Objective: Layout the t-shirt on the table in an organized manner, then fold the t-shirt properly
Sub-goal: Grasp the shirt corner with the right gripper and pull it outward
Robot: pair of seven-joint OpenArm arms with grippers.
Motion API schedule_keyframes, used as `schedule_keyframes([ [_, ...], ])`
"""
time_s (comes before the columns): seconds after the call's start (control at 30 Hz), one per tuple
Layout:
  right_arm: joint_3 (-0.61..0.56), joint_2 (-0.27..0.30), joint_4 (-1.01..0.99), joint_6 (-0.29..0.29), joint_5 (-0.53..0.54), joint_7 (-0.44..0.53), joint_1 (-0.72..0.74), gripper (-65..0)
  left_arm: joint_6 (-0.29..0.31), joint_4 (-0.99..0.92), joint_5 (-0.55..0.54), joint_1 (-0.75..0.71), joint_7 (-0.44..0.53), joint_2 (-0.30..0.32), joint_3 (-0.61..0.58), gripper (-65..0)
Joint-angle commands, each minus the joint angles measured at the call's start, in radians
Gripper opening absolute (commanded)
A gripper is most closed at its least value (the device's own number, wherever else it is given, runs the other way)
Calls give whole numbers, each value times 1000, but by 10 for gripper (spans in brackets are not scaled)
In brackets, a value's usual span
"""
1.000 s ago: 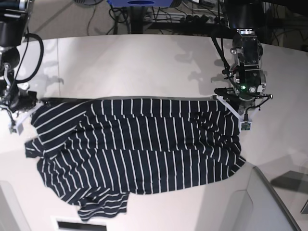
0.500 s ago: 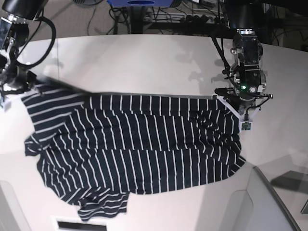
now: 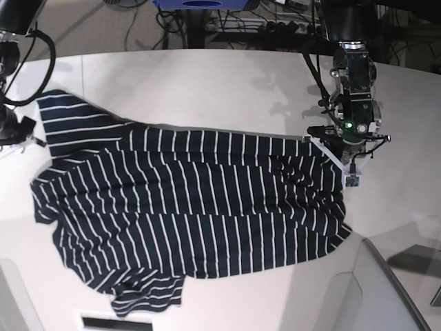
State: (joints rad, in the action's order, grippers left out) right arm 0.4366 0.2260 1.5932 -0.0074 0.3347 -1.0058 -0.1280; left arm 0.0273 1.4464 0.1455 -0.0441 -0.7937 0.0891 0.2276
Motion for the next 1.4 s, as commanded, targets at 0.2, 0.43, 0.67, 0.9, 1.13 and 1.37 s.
schedule_keyframes([
  [0.2, 3, -12, -23, 24, 4, 55, -2, -408, -5, 23, 4, 6, 20, 7, 0, -650],
  [0.43, 3, -53, -52, 206, 2, 26, -6, -638, -5, 21, 3, 2, 20, 7, 0, -650],
  [0.67, -52, -47, -255, 212, 2, 52, 70, -648, -5, 21, 3, 2, 20, 7, 0, -650],
  [0.9, -58, 13, -508, 205, 1, 219, 130, -648, -5, 23, 9, 0, 20, 7, 0, -650],
  [1.13, -61, 43, -638, 212, 1, 439, 215, -650, -5, 23, 10, 0, 20, 7, 0, -650],
  [1.37, -48, 39, -325, 212, 7, 384, 112, -647, -5, 23, 12, 0, 20, 7, 0, -650],
])
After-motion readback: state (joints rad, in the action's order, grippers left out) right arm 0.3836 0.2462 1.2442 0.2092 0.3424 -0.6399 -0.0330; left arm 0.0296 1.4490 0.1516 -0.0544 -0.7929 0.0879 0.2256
